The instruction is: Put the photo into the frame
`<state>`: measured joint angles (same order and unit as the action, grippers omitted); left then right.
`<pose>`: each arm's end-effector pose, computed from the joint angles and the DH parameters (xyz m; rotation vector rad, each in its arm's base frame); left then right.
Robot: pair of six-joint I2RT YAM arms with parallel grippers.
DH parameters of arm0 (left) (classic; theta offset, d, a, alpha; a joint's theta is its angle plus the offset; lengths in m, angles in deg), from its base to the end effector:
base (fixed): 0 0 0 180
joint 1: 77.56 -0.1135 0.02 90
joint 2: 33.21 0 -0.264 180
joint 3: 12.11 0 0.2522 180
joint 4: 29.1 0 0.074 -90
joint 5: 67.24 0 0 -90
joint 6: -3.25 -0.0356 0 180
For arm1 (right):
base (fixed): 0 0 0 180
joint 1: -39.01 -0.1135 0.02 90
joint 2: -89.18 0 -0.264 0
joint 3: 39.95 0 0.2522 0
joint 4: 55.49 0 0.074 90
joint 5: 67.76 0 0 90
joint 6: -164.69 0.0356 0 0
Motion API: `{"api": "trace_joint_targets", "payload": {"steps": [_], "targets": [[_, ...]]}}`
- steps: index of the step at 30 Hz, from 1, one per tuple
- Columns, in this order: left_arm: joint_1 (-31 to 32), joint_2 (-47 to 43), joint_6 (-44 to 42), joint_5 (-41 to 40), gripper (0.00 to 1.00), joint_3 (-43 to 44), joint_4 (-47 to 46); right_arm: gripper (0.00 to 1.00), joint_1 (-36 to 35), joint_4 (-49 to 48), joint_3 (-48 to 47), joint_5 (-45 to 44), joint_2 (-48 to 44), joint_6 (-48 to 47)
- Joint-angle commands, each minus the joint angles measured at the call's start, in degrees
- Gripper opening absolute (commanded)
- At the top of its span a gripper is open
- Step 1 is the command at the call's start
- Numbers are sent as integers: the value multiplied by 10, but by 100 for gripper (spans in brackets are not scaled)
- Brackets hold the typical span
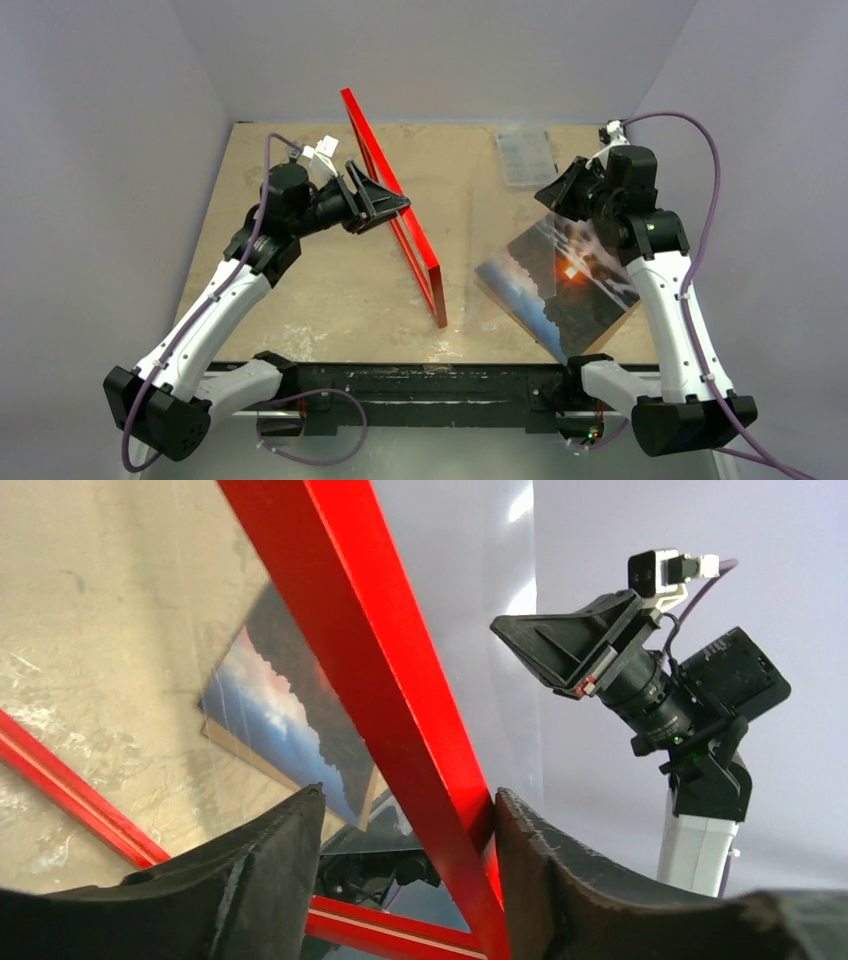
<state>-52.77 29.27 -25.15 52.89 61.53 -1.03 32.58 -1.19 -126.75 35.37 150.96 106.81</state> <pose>0.2156 -0.1192 0.3660 -0.2635 2.1087 -1.4662 0.2162 0.0325 0.3996 0.3332 2.1064 0.6426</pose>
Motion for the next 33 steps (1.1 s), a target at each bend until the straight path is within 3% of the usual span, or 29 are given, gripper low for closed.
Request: {"api": "trace_joint_targets", "payload": {"steps": [1, 4, 6, 18, 25, 33], "targets": [[0, 5, -90, -42, 65, -62, 184, 0, -2, -38, 2, 17, -15, 3], [-2, -15, -78, -49, 76, -75, 186, 0, -2, -43, 7, 23, -15, 5], [-3, -27, -72, -53, 77, -80, 186, 0, -1, -46, 9, 27, -16, 6], [-19, -94, -79, -105, 67, -59, 259, 0, -1, -53, 13, 39, -15, 8], [-36, -86, -85, -80, 82, -56, 252, 0, -1, -58, 16, 44, -13, 9], [-54, -101, -75, -82, 75, -62, 253, 0, -1, -58, 19, 47, -14, 9]]}}
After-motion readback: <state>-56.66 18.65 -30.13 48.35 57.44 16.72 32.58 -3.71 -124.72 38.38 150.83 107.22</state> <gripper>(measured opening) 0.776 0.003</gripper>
